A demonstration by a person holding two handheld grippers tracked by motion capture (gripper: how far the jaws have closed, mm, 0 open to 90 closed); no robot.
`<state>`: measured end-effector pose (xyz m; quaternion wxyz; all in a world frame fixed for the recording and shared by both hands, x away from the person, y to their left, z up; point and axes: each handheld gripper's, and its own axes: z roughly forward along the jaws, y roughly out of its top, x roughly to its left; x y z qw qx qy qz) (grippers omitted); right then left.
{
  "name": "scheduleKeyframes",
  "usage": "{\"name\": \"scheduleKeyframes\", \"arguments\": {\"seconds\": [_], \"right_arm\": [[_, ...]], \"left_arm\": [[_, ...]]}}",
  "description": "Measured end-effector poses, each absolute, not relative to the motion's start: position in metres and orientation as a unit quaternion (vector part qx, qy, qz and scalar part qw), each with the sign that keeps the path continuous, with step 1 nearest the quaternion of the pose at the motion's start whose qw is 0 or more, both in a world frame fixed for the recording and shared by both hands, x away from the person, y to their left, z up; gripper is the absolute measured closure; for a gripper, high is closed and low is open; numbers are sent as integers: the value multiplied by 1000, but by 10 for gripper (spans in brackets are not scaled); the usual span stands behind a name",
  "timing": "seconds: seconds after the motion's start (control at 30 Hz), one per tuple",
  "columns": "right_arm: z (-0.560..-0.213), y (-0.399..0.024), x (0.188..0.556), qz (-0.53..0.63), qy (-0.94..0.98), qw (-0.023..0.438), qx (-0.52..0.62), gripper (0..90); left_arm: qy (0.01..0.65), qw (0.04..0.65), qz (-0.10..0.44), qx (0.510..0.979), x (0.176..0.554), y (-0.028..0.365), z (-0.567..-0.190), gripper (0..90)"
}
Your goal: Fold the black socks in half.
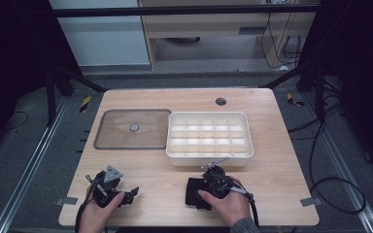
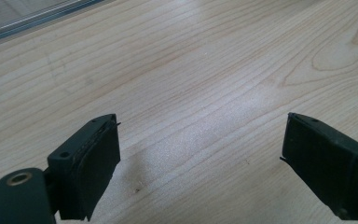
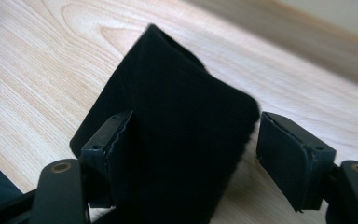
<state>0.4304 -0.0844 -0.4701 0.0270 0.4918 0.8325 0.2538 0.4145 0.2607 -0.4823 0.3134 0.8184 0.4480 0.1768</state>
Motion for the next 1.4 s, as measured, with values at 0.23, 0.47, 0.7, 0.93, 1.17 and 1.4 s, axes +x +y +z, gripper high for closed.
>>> {"name": "scheduleKeyframes", "arguments": {"seconds": [0.23, 0.47, 0.7, 0.93, 1.17, 1.4], "right_arm": [[-477, -69, 432, 251, 844, 19, 474, 393], [-476, -69, 431, 255, 846, 16, 468, 525], [-474, -69, 433, 262, 849, -2, 458, 617], [-445, -84, 430, 287, 849, 21, 443, 626], [-391, -121, 431, 295, 843, 65, 446, 624], [-348, -158, 438, 286, 837, 112, 453, 623]], "left_arm": [[449, 315, 176, 817, 413, 261, -482, 119], [448, 314, 173, 819, 414, 261, -482, 120], [450, 312, 171, 819, 416, 262, -484, 121], [455, 313, 178, 814, 420, 268, -487, 100], [465, 310, 184, 809, 424, 275, -489, 74], [463, 310, 177, 811, 427, 278, -494, 48]]}}
